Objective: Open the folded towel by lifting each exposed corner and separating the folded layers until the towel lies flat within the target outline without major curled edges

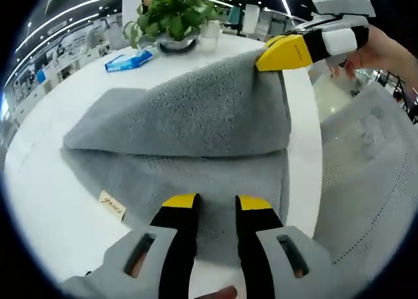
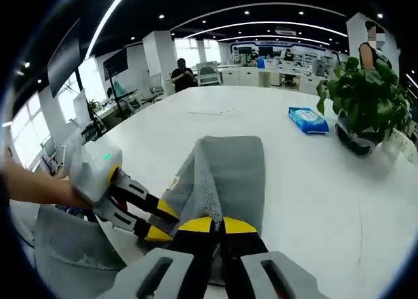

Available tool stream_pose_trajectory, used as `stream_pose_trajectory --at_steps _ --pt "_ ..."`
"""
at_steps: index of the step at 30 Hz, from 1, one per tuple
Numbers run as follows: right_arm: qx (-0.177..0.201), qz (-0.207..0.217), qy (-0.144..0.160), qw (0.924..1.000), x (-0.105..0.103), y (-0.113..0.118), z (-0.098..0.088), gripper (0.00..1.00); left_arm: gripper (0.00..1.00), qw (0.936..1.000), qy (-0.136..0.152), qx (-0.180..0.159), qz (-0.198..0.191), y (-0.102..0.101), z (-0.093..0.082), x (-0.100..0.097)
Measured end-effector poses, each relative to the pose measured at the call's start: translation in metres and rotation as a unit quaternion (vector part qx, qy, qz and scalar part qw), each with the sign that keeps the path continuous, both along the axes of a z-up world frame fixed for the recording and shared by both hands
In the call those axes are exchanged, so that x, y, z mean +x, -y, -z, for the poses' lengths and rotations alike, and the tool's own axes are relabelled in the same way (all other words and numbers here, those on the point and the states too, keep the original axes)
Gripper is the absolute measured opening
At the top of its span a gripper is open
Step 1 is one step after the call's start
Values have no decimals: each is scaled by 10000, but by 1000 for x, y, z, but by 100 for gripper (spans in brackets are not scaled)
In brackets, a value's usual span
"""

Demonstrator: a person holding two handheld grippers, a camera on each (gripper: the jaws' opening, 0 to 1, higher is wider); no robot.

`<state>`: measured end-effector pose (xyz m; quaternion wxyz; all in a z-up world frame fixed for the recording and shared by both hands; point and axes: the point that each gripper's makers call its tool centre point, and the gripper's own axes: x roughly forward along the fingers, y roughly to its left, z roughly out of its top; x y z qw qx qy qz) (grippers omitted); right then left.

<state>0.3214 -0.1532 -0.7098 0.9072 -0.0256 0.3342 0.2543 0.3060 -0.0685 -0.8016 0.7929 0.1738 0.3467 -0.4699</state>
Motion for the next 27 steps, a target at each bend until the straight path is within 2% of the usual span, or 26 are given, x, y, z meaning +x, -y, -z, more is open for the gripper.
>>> stream_pose_trajectory --at_steps 4,8,10,11,12,14,17,27 --pt "-101 -23 103 9999 5 9 3 0 21 9998 140 104 -53 0 1 1" --pt "-111 26 156 9998 10 20 7 0 21 9995 102 -33 -292 -2 1 3" --pt "-36 109 168 9998 13 26 8 0 21 9989 109 -155 -421 -3 1 4" --pt "61 174 154 9997 14 29 9 0 20 9971 28 -287 -698 -3 0 5" --pt "187 247 119 9994 15 31 10 0 20 9963 -18 -324 -790 -3 1 5" --pt "397 430 18 9983 17 38 14 0 19 9966 89 -288 -761 -3 1 5" --pt "417 476 12 9980 16 48 18 0 19 9959 201 -332 -819 -4 1 5" --pt "401 896 -55 9952 8 87 33 0 16 9876 314 -945 -1213 -8 1 7"
